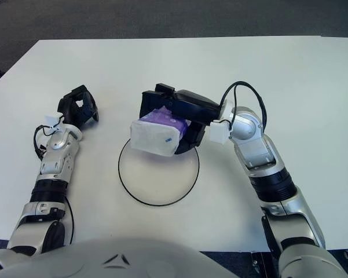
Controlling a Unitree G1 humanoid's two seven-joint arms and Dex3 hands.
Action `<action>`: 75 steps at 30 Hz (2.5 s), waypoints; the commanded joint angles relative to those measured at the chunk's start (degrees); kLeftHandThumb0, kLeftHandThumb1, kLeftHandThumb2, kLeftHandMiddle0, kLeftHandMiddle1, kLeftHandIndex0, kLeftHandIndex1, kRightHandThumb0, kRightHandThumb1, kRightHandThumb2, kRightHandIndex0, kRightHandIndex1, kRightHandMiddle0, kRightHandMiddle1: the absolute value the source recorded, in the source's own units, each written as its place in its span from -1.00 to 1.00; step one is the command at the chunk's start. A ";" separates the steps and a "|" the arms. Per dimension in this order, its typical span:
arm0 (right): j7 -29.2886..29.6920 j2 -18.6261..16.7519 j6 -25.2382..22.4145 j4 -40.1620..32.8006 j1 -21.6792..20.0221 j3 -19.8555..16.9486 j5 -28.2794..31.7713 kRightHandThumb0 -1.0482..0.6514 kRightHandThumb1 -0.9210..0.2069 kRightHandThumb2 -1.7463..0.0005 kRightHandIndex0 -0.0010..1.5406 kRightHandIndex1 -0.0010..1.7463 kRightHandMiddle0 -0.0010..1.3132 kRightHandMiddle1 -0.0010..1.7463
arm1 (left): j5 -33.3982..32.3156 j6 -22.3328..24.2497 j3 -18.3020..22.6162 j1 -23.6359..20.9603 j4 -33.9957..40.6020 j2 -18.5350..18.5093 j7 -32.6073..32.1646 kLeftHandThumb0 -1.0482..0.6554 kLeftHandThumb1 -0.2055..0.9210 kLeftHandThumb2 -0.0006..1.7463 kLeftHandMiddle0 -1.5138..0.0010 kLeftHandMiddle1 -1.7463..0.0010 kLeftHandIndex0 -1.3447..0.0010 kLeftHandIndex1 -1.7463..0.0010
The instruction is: Put the tissue paper into the plate.
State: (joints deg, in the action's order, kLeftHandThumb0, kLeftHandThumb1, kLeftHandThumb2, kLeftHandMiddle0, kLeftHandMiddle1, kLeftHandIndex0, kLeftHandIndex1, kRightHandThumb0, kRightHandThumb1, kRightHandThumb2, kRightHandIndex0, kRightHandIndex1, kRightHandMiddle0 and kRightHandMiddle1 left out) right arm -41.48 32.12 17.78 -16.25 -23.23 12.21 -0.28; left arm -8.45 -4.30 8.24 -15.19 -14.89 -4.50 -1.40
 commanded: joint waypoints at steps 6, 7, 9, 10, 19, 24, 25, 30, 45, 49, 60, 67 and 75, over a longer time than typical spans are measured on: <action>-7.06 3.73 4.96 1.51 -4.10 1.07 0.52 0.23 -0.37 -0.06 -0.38 0.96 -0.41 0.72 | 0.26 0.31 -0.50 7.93 -4.09 4.04 -1.46 -0.26 0.49 0.08 -0.71 -1.00 -0.48 -1.00; -8.06 4.00 6.45 2.26 -4.65 1.39 0.80 0.23 -0.59 0.15 -0.45 0.89 -0.52 0.77 | 0.32 0.15 -0.56 7.94 -4.15 4.00 -1.39 -0.25 0.49 0.08 -0.71 -1.00 -0.48 -1.00; -9.49 4.23 9.09 3.80 -5.56 1.83 1.23 0.17 -0.25 -0.07 -0.61 0.53 -0.73 0.65 | 0.46 -0.13 -0.67 7.94 -4.26 3.89 -1.27 -0.25 0.50 0.09 -0.72 -1.00 -0.48 -1.00; -9.98 4.26 10.19 4.52 -5.90 1.97 1.39 0.13 -0.08 -0.18 -0.67 0.36 -0.82 0.57 | 0.54 -0.26 -0.72 7.94 -4.31 3.84 -1.23 -0.24 0.51 0.09 -0.72 -1.00 -0.48 -1.00; -12.26 5.19 17.92 9.07 -7.56 2.59 -0.04 -0.11 0.08 -0.22 -0.81 -0.31 -0.99 0.13 | 2.20 1.37 -1.53 8.21 -2.95 4.05 -3.14 -0.25 0.51 0.09 -0.73 -1.00 -0.51 -1.00; -12.60 4.59 21.51 11.08 -7.91 3.04 1.22 -0.28 -0.05 -0.07 -0.84 -0.63 -1.00 -0.13 | 2.84 3.37 -1.91 8.51 -1.54 4.34 -4.46 -0.26 0.50 0.09 -0.68 -1.00 -0.52 -1.00; -12.59 4.55 21.79 11.30 -7.94 3.08 1.37 -0.30 -0.07 -0.05 -0.84 -0.67 -1.00 -0.16 | 2.87 3.52 -1.95 8.54 -1.42 4.35 -4.56 -0.26 0.49 0.09 -0.67 -1.00 -0.52 -1.00; -11.82 4.33 23.14 11.93 -7.82 3.02 0.59 -0.40 -0.16 0.04 -0.87 -0.82 -1.00 -0.32 | 2.84 6.14 -2.20 8.41 -0.48 4.43 -5.16 -0.27 0.48 0.10 -0.64 -1.00 -0.52 -1.00; -11.41 6.17 21.57 8.70 -8.38 2.42 -2.46 -0.52 -0.23 0.19 -1.00 -1.00 -1.00 -0.74 | 3.81 4.77 -3.14 9.66 1.67 5.81 -6.73 -0.26 0.47 0.11 -0.66 -1.00 -0.52 -1.00; -11.02 6.50 21.10 7.97 -8.31 2.17 -3.00 -0.53 -0.24 0.20 -1.00 -1.00 -1.00 -0.72 | 4.03 4.10 -3.00 8.81 -0.10 5.04 -6.38 -0.26 0.50 0.11 -0.67 -1.00 -0.55 -1.00; -8.27 6.88 23.75 7.69 -8.78 -0.84 -3.40 -0.64 -0.38 0.32 -1.00 -1.00 -1.00 -0.86 | 3.26 5.84 -2.49 8.31 -0.53 5.40 -6.65 -0.25 0.45 0.11 -0.71 -1.00 -0.58 -1.00; -8.82 9.94 27.86 10.50 -10.29 -3.46 1.12 -0.75 -0.55 0.43 -1.00 -1.00 -1.00 -0.99 | 3.50 6.87 -3.04 8.26 -0.60 4.85 -5.79 -0.28 0.47 0.10 -0.68 -1.00 -0.55 -1.00; -8.63 10.68 28.99 11.40 -10.61 -3.07 1.87 -0.76 -0.57 0.46 -1.00 -1.00 -1.00 -1.00 | 2.79 3.59 -2.36 7.85 -4.37 4.29 -4.10 -0.28 0.51 0.08 -0.69 -1.00 -0.51 -1.00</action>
State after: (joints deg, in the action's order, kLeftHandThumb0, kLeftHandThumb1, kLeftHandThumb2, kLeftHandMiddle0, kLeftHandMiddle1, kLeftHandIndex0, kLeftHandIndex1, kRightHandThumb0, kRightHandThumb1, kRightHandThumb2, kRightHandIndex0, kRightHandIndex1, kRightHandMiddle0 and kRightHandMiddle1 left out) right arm -50.11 42.38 46.10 -5.11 -32.92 9.00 0.77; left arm -5.33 -0.48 6.14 -14.17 -11.59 -2.76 -6.65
